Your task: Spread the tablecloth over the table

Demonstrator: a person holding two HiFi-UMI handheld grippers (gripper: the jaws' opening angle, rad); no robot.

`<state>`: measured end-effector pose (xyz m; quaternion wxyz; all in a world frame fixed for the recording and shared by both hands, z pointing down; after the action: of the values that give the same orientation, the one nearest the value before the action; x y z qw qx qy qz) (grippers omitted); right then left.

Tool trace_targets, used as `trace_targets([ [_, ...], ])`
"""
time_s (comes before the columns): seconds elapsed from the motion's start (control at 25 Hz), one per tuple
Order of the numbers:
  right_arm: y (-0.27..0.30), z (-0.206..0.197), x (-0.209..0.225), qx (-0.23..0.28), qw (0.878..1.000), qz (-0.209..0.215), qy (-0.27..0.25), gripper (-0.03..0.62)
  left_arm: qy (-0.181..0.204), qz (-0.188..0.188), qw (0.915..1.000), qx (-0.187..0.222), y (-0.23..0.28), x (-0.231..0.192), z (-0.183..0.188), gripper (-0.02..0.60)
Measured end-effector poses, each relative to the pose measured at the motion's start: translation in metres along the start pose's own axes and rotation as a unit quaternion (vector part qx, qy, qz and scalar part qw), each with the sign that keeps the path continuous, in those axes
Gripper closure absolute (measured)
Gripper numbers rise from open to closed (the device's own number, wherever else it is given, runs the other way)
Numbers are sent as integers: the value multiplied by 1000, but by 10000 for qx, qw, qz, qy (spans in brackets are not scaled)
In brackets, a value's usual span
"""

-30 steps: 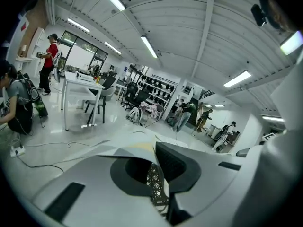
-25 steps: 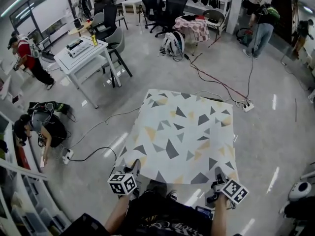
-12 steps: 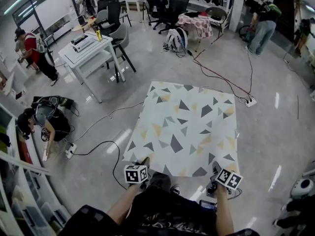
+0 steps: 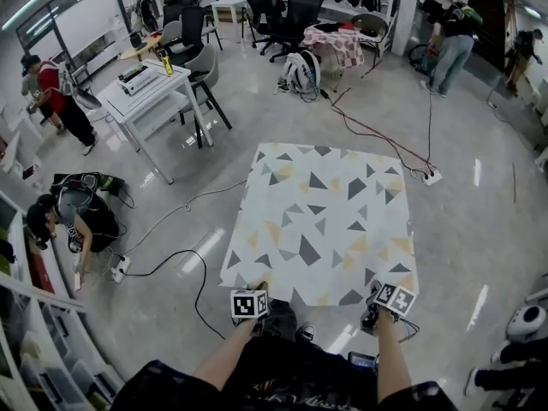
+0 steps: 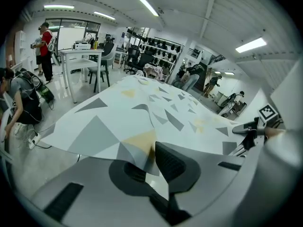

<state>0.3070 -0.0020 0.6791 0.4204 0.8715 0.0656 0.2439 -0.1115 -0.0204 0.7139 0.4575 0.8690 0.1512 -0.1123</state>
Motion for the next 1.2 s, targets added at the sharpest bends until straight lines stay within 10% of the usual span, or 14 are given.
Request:
trace_targets([
  [0.16, -3, -6, 8, -2, 9997, -102, 224, 429, 292, 42, 9989, -372, 3, 5, -1, 476],
  [0.24, -10, -12, 12, -44, 9996, -222, 142, 388, 133, -9, 9978, -643, 4, 4, -7, 275],
  [0.48, -36, -32, 27, -33, 9991, -297, -316, 378, -366, 54, 9975, -600, -14, -19, -29, 273],
  [0.76, -82, -35, 29, 433, 9989, 30, -197, 391, 15, 136, 9995, -267, -48, -31, -29, 273],
  [1.2, -116, 14, -56, 1090, 9815, 1439, -642, 433, 900, -896, 9892, 728, -66, 37, 32, 330],
])
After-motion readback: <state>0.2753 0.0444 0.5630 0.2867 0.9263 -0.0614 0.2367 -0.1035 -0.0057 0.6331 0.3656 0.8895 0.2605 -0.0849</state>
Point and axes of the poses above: the fingertips, and each gripper's own axes: y forward along the fingers, x to its right, z out of its top, the point moved 9 cm from there along -y, backward along the fingers, and after that the axes turned 2 degrees about -y, right-handed, at the moved point
